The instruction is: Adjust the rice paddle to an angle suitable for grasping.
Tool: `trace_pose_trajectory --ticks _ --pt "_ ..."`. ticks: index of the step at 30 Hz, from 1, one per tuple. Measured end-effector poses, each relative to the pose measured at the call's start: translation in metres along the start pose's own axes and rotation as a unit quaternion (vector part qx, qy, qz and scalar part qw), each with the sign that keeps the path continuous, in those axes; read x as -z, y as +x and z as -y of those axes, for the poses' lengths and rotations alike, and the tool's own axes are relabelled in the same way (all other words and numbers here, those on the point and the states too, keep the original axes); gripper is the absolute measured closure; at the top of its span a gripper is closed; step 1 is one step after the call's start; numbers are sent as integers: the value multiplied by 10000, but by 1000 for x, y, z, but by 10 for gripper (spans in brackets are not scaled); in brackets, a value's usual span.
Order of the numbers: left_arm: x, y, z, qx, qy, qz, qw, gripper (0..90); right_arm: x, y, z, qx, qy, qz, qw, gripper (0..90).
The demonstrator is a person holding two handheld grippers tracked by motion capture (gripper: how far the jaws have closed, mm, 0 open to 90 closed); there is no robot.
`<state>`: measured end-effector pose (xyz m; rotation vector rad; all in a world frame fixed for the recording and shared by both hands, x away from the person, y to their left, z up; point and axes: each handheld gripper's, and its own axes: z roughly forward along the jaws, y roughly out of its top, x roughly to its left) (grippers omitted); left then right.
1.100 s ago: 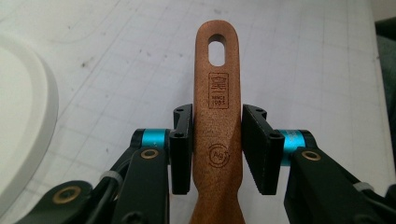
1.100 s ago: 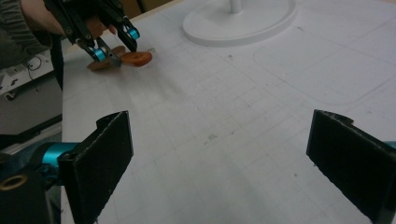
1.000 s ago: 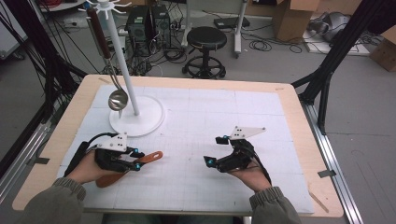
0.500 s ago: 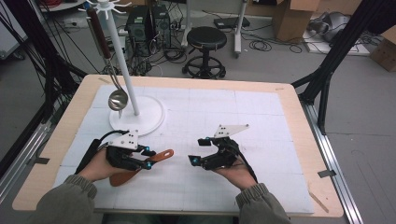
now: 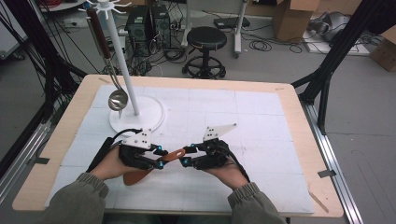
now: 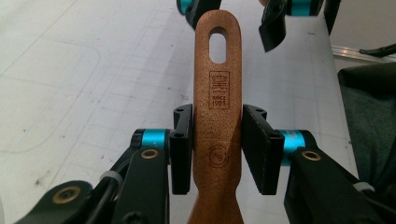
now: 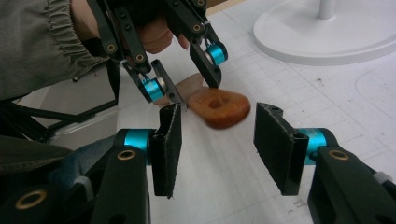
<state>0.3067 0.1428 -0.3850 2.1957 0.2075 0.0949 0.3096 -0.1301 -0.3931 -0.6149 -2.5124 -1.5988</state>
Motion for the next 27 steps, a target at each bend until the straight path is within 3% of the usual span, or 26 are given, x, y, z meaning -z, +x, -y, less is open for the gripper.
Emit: trace_pose_trajectory --ticks 7,17,24,27 --pt "-3 -3 -6 -61 -78 26 9999 653 1 -2 0 -97 -110 -71 9999 634" --pt "-1 -5 -8 -76 -143 -51 9999 653 4 -4 0 -323 -294 -233 9988 652" --pt "-2 -5 -9 -24 -259 50 9996 668 7 -3 -2 -313 -255 -270 9988 699" --pt "0 -4 -9 -12 -308 127 9994 723 8 -4 -2 -296 -213 -286 9989 762"
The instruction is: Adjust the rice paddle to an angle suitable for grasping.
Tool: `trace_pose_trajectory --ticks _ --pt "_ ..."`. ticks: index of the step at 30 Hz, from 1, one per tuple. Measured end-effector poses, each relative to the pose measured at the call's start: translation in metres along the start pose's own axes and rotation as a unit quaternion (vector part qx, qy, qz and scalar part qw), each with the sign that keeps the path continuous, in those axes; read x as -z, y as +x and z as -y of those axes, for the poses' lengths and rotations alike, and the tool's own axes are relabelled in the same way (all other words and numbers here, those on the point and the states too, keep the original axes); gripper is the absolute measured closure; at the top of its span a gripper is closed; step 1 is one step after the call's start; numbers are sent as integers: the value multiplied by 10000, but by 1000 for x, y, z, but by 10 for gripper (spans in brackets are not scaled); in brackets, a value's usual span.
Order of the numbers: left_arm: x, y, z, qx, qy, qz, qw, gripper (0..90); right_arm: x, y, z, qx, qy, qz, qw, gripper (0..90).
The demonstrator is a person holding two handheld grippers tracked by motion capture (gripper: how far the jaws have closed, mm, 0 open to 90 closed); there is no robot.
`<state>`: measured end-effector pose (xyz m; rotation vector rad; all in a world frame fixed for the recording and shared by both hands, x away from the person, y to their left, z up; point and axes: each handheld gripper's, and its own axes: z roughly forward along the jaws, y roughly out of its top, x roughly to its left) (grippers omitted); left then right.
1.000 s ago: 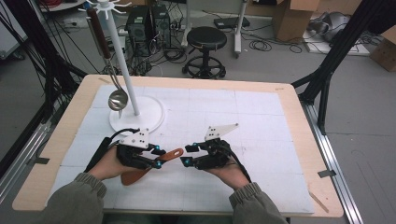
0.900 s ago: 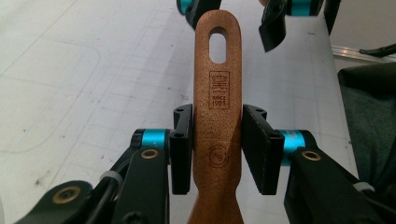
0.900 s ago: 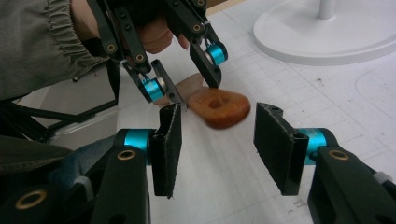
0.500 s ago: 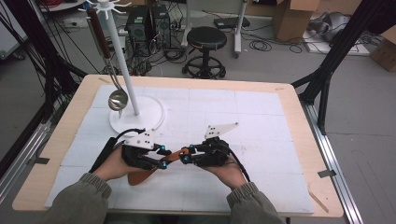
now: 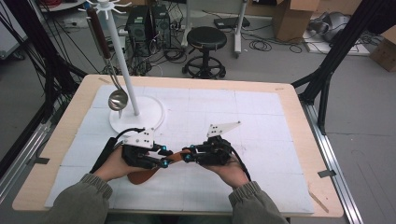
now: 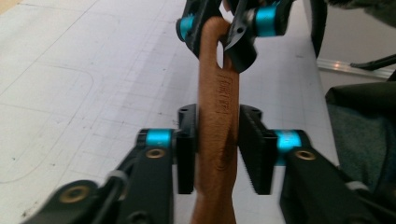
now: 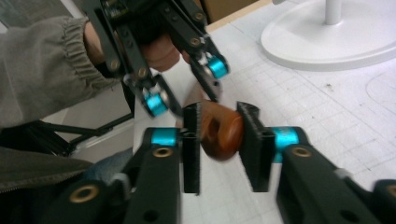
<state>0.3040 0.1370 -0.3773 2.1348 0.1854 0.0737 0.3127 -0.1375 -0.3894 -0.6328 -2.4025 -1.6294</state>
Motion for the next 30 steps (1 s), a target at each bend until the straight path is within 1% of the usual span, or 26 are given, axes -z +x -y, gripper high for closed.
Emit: trace_pose_trajectory --ticks 3,5,6,8,9,12,15,17,20,23,26,28,30 --pt "0 0 0 5 90 46 9999 724 -2 1 0 22 77 -76 9999 780" --pt "-2 -1 1 -26 189 6 9998 716 -3 1 1 5 121 -202 9997 812" --pt "-3 -2 1 -12 247 -32 9997 714 -4 2 1 63 140 -245 9996 823" --pt "-3 -1 2 -12 307 30 9995 710 -7 4 1 204 252 -219 9992 824" --pt "-3 -1 2 -18 288 44 9996 712 -7 5 1 199 275 -225 9992 825" --pt "-2 -1 2 29 288 104 9995 707 -7 6 0 318 244 -257 9989 826" --pt "-4 -1 4 45 451 159 9988 683 -4 7 -1 346 149 -285 9989 826" --pt "-5 -1 3 37 405 182 9990 688 -2 9 -2 364 131 -294 9988 826" --pt "-4 -1 2 29 332 282 9990 712 1 10 -5 443 39 -311 9985 826" --pt "-1 -2 0 -48 254 378 9989 743 3 12 -9 506 -2 -343 9981 816" --pt "1 -2 -1 -75 151 450 9988 806 5 12 -12 479 -88 -370 9981 767" --pt "2 -3 -1 -91 120 474 9988 820 6 13 -14 500 -148 -388 9979 758" --pt "2 -2 -1 -71 110 476 9988 821 6 12 -14 469 -174 -386 9980 755"
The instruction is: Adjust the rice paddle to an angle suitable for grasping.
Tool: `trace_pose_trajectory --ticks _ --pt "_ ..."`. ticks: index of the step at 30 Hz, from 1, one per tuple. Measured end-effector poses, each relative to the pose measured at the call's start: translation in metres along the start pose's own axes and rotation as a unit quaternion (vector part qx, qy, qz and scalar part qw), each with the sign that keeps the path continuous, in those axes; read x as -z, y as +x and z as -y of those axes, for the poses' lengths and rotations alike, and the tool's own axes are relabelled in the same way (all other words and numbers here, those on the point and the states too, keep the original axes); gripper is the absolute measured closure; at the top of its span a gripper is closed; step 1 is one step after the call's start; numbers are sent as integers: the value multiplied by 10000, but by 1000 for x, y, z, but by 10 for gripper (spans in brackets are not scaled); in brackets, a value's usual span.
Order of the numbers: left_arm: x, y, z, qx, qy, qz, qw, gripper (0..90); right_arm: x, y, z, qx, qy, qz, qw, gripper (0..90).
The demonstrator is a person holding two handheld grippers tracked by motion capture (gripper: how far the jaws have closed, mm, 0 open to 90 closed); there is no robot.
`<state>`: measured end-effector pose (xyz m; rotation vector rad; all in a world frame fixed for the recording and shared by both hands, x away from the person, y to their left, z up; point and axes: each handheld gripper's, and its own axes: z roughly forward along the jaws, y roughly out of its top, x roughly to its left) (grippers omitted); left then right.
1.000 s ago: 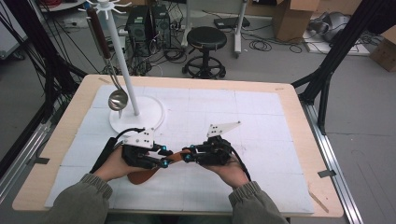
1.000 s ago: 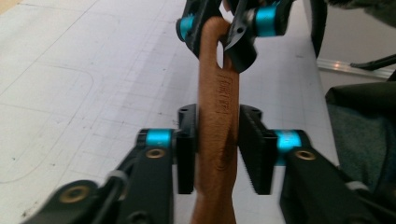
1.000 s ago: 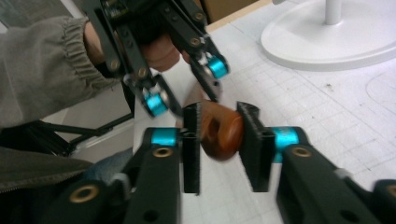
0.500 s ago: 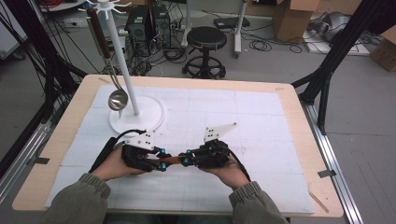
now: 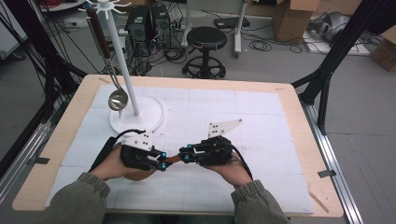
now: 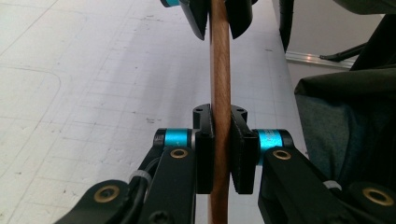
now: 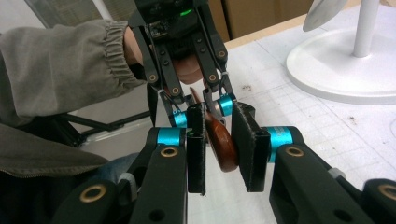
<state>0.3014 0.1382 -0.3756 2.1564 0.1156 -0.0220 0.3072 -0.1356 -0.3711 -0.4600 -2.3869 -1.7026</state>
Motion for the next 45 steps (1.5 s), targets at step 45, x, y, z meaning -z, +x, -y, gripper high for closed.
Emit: trace_pose_trajectory --ticks 45 --pt "23 4 -12 79 -670 -245 9974 824 20 2 -11 192 -292 336 9988 591"
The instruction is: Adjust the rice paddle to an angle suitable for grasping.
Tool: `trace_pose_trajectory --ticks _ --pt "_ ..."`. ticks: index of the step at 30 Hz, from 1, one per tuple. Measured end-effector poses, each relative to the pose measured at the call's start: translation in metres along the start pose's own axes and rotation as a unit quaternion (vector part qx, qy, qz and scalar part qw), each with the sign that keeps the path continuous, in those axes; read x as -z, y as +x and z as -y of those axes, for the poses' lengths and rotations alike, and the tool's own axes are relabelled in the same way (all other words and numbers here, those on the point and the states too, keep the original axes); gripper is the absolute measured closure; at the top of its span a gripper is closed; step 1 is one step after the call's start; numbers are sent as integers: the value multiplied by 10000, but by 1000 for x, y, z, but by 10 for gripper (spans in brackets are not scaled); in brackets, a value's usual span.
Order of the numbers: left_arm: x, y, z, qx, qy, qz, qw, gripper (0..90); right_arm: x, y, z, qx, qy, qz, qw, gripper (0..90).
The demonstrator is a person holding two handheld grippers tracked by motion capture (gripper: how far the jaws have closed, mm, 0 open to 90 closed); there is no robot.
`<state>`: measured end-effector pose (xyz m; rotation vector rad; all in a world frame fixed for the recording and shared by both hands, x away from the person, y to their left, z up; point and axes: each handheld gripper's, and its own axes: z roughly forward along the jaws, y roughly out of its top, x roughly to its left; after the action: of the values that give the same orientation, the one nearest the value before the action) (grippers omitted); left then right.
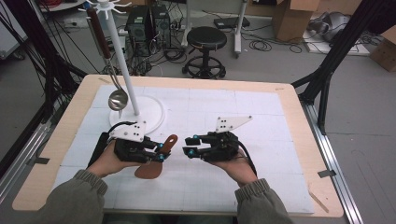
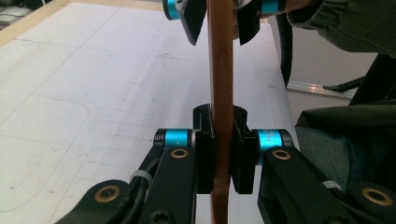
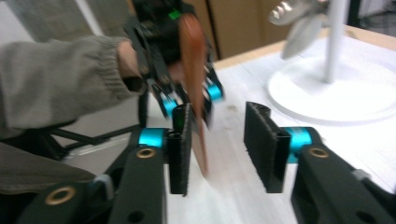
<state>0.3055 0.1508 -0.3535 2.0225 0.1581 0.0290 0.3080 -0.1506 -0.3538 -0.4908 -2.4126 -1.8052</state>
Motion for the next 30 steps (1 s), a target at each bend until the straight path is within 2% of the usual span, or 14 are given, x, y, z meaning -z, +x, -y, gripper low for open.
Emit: trace_pose_trajectory --ticks 3,7,9,12,14,22,30 --pt "3 1 -1 47 -107 -39 9999 824 7 -3 6 -35 64 280 9996 500" --pt "6 4 -2 76 -209 -102 9997 824 14 -6 13 -33 228 566 9981 386" --pt "8 5 -2 94 -241 -130 9996 824 16 -9 15 -108 269 663 9974 314" --pt "10 6 -2 121 -284 -160 9994 824 20 -12 20 -127 296 796 9963 278" --pt "12 7 -3 148 -304 -176 9993 824 23 -14 24 -133 331 1003 9943 234" --pt "18 13 -3 227 -435 -244 9985 823 40 -23 39 -247 363 1594 9862 172" --pt "29 16 -6 276 -574 -329 9974 823 60 -30 50 -395 366 1951 9793 163"
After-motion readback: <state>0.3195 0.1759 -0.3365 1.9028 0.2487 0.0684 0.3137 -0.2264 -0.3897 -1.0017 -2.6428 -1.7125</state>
